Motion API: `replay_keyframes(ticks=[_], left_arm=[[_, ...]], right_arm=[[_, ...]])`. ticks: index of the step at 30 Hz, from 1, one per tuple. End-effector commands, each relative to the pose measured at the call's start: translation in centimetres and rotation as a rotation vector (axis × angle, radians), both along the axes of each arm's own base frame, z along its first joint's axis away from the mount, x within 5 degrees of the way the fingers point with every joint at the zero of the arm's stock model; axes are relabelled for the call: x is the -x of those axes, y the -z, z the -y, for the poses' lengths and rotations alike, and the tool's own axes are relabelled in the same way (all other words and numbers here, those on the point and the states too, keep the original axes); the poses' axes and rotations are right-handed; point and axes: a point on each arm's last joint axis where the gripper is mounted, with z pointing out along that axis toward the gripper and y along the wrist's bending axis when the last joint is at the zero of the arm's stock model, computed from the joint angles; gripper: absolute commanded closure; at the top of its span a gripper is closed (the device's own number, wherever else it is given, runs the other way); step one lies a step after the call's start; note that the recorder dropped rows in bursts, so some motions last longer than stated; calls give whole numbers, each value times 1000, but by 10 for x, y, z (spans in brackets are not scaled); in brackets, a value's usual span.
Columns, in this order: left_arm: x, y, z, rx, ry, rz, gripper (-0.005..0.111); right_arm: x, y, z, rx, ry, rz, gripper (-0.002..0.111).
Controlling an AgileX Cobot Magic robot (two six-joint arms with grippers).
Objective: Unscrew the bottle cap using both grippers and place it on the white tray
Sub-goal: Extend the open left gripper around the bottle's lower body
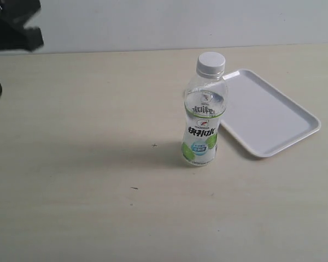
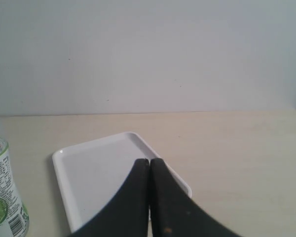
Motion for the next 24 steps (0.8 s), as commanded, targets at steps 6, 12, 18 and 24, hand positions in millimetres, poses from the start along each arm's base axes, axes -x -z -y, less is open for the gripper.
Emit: replay_keyframes(ticks=[6, 12, 18, 24], left_arm=[[8, 70, 44, -27, 569, 4, 107], [-8, 125, 56, 84, 670, -29, 107], [-19, 162, 63, 26, 756, -78, 69], [-26, 172, 82, -13, 807, -23, 41]], right_arm=[[0, 1, 0, 4, 8, 2, 108], [0, 1, 0, 7, 8, 2, 108], [0, 1, 0, 7, 8, 2, 108], [0, 1, 0, 4, 8, 2, 108]])
